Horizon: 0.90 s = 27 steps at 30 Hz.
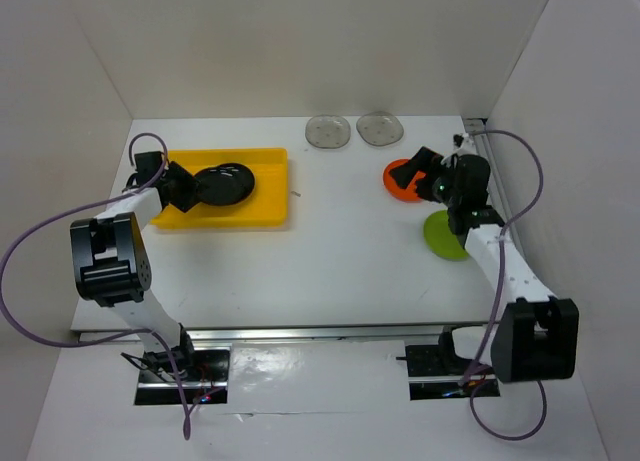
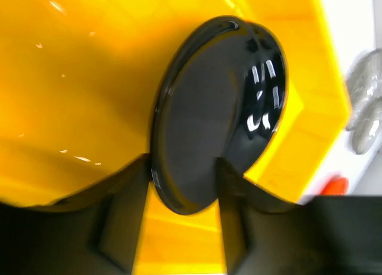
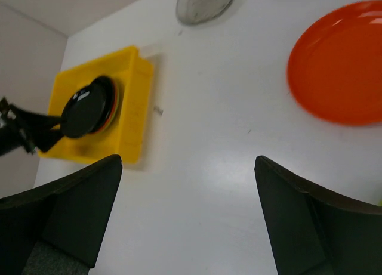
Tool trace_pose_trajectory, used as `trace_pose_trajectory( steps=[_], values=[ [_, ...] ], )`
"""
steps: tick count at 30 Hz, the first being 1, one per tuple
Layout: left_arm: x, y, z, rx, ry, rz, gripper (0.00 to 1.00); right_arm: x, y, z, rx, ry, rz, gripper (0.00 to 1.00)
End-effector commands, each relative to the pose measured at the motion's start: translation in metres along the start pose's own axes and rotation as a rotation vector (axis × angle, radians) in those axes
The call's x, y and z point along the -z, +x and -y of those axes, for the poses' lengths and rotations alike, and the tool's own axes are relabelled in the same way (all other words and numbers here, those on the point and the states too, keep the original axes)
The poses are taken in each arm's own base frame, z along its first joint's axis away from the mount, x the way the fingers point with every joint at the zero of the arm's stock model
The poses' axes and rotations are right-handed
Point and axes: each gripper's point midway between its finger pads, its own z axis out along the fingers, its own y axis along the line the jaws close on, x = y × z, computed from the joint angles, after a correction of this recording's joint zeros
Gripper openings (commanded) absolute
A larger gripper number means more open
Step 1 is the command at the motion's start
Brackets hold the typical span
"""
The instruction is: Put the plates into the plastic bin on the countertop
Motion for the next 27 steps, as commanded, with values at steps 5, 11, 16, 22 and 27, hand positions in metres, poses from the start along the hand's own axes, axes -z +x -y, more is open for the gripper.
trace_pose_trajectory(
  steps=[5,11,16,22,27],
  values=[
    [0.004,-0.01,0.027,-0.007,0.088,-0.011,0.81,-0.041,-0.051,0.108,-0.078,0.214,0.058,0.99],
    [-0.005,0.008,0.026,-0.019,0.064,-0.105,0.86,-0.069,-0.053,0.159,-0.141,0.245,0.061,0.99],
    [-0.004,0.007,0.031,-0.029,0.082,-0.118,0.94,-0.09,-0.065,0.174,-0.113,0.257,0.071,0.99],
    [0.028,0.003,0.047,-0.067,0.102,-0.075,1.0,-0.104,-0.059,0.206,-0.103,0.358,0.043,0.99],
    [0.056,-0.005,0.058,-0.141,0.02,0.009,1.0,-0.11,-0.04,0.229,-0.128,0.433,-0.019,0.99]
  ],
)
